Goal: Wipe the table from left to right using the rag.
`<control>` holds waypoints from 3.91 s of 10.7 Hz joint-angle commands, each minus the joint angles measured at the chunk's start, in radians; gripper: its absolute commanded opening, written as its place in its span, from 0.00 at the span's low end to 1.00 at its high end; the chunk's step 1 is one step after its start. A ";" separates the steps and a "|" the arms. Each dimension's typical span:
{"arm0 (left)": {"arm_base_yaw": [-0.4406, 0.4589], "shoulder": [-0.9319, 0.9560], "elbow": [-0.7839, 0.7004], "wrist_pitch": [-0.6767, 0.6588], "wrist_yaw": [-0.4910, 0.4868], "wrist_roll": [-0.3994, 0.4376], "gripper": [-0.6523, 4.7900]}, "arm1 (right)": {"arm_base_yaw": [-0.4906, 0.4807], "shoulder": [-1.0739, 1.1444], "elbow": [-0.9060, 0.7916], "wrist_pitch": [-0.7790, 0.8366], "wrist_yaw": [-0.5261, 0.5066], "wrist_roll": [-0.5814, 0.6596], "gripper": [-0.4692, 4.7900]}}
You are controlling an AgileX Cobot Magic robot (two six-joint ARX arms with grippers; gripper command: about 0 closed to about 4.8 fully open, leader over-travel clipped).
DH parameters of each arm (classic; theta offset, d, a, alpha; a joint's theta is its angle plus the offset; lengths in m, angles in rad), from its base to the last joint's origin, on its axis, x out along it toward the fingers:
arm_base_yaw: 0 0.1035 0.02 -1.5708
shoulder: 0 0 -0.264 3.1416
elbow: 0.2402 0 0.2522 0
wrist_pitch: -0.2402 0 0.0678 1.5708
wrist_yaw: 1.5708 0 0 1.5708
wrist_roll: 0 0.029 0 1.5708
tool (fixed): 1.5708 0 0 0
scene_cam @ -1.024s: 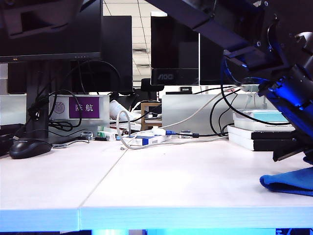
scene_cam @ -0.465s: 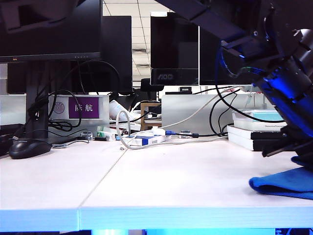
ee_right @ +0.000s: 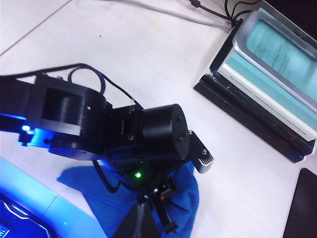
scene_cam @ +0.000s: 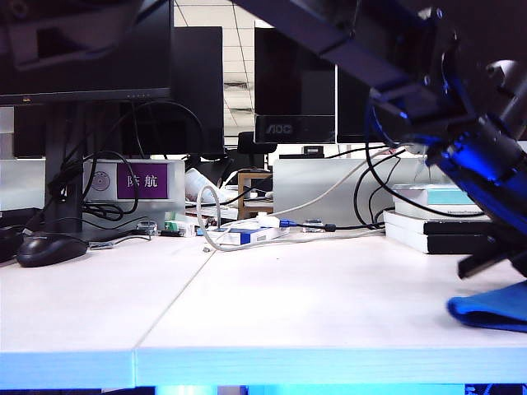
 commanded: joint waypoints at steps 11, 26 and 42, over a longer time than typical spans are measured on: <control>-0.008 0.039 -0.010 0.027 0.065 -0.053 0.11 | -0.203 -0.065 -0.001 -0.150 0.201 0.087 0.09; -0.002 0.015 -0.010 0.027 0.146 -0.087 0.59 | -0.473 -0.065 -0.237 -0.132 0.043 0.027 0.09; 0.113 -0.167 -0.010 -0.052 0.254 -0.159 0.59 | -0.481 0.060 -0.240 0.036 -0.143 0.029 0.33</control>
